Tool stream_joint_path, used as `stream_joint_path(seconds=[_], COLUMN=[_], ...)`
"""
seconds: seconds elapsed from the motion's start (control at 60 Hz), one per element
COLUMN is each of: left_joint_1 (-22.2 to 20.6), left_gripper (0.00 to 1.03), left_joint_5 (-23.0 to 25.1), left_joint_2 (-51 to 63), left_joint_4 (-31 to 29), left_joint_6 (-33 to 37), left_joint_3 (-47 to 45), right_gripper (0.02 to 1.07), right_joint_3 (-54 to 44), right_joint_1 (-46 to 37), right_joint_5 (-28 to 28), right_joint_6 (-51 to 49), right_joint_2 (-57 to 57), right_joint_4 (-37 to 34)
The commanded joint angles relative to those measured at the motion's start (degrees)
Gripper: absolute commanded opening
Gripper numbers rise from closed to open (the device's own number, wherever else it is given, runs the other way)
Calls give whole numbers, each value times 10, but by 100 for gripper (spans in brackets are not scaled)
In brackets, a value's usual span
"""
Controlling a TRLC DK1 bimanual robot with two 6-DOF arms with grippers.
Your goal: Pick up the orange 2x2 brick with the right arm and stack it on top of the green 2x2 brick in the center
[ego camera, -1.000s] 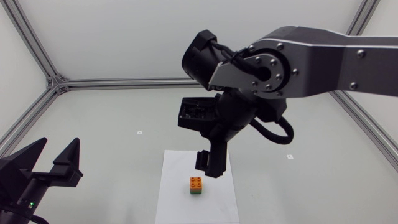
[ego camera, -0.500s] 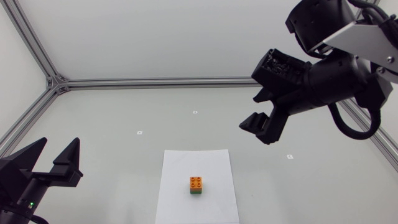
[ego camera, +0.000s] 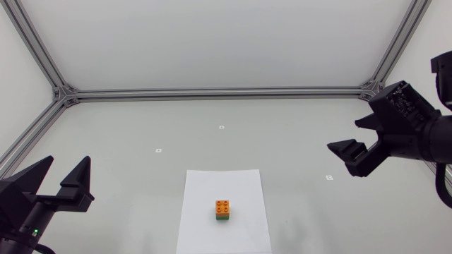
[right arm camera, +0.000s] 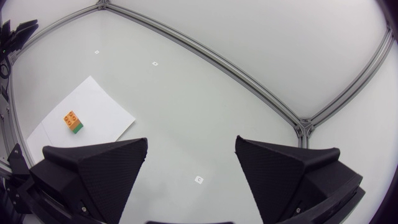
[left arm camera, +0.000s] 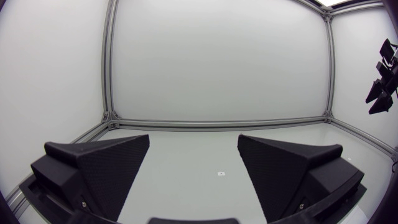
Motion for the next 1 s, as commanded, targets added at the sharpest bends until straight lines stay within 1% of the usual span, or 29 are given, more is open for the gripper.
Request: stream_joint_path(seconds=[0.0,0.1,0.2,0.317,0.983], left_joint_1=[1,1,1,1,1], left_gripper=[99,99,99,99,99], left_joint_5=[3,3,3,3,3], left_joint_2=[-5,-5,-5,-5,-5], left_joint_4=[-8,-8,-8,-8,-8], left_joint_6=[8,8,8,8,8], left_joint_3=[-23,-23,-23,-23,-23], right_gripper=[102,102,102,102,102], right_joint_3=[-45,-94,-124,-179,-374], right_joint_1=[-21,-46,-61,-89,-95], right_joint_5=[-6,-4,3,12,29], right_joint_6=[11,17,38,69,211], right_joint_2=[-38,-104,-146,-196,-408], right_joint_4=[19,58,72,128,288])
